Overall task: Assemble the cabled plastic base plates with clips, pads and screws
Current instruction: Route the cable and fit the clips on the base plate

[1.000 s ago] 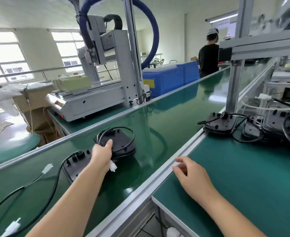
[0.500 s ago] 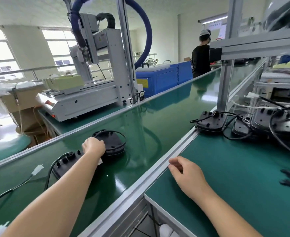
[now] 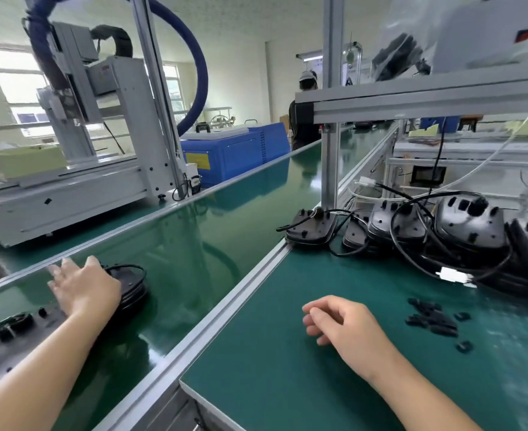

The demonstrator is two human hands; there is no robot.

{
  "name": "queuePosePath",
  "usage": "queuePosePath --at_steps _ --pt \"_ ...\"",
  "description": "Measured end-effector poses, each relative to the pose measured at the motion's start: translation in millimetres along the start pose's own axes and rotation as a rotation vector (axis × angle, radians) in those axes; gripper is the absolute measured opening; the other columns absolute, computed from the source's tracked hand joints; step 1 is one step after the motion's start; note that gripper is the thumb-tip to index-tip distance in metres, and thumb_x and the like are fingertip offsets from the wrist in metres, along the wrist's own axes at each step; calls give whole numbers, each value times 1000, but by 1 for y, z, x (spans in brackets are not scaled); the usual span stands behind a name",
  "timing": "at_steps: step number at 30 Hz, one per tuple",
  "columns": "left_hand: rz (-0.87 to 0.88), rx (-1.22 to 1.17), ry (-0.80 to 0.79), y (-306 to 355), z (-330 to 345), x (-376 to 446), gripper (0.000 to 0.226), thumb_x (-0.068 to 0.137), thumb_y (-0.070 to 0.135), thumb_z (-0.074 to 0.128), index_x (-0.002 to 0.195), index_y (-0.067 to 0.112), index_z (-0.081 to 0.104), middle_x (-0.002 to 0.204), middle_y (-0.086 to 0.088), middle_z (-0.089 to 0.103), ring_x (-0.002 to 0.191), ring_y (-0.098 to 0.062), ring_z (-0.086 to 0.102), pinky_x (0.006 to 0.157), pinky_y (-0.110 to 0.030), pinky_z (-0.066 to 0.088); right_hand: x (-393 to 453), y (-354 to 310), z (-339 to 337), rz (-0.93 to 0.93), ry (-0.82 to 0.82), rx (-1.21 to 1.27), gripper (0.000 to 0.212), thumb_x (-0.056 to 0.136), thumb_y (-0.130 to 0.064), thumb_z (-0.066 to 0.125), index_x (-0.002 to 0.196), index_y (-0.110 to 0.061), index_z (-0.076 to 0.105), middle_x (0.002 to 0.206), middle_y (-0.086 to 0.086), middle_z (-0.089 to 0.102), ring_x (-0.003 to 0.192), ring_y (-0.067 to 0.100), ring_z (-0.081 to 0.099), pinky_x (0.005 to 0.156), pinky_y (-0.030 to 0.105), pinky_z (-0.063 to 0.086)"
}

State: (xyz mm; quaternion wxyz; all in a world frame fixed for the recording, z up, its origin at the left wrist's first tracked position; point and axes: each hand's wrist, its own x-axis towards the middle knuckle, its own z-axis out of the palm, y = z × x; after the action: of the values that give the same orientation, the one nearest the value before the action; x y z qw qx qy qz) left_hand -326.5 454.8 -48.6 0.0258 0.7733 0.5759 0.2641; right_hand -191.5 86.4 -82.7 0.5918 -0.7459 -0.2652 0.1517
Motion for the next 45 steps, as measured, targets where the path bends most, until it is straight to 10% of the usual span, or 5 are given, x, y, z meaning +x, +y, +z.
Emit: queuePosePath --at_steps 5,10,21,28,45 --pt "226 -294 -19 83 16 -20 37 94 23 49 125 6 58 135 -23 48 127 -39 39 106 -45 34 -3 10 -37 58 185 144 21 95 -7 53 88 -14 71 78 2 74 69 10 69 60 19 52" --pt "-168 -998 -828 215 41 -71 41 94 41 54 113 6 48 86 -21 66 68 -29 65 49 -31 52 -1 16 -43 76 201 181 19 95 -7 52 88 -10 69 75 5 73 63 10 65 59 21 52" --pt "-152 -1062 -975 326 95 -83 27 86 21 61 112 13 56 98 -7 54 91 -24 51 89 -41 48 5 17 -46 87 165 229 20 95 -4 49 91 -6 68 75 9 72 60 10 63 57 21 50" --pt "-405 -1099 -1118 328 87 -89 15 87 25 62 78 17 52 70 1 58 55 -19 57 34 -10 35 5 18 -47 87 159 234 20 95 -5 49 90 -6 68 74 9 72 61 12 63 57 22 50" --pt "-248 -1191 -1601 155 -30 -237 36 62 28 78 95 15 69 92 -3 74 66 -15 69 63 -28 49 -14 -9 -79 211 476 39 46 87 -53 55 126 -30 54 91 -10 66 75 4 64 68 28 56"
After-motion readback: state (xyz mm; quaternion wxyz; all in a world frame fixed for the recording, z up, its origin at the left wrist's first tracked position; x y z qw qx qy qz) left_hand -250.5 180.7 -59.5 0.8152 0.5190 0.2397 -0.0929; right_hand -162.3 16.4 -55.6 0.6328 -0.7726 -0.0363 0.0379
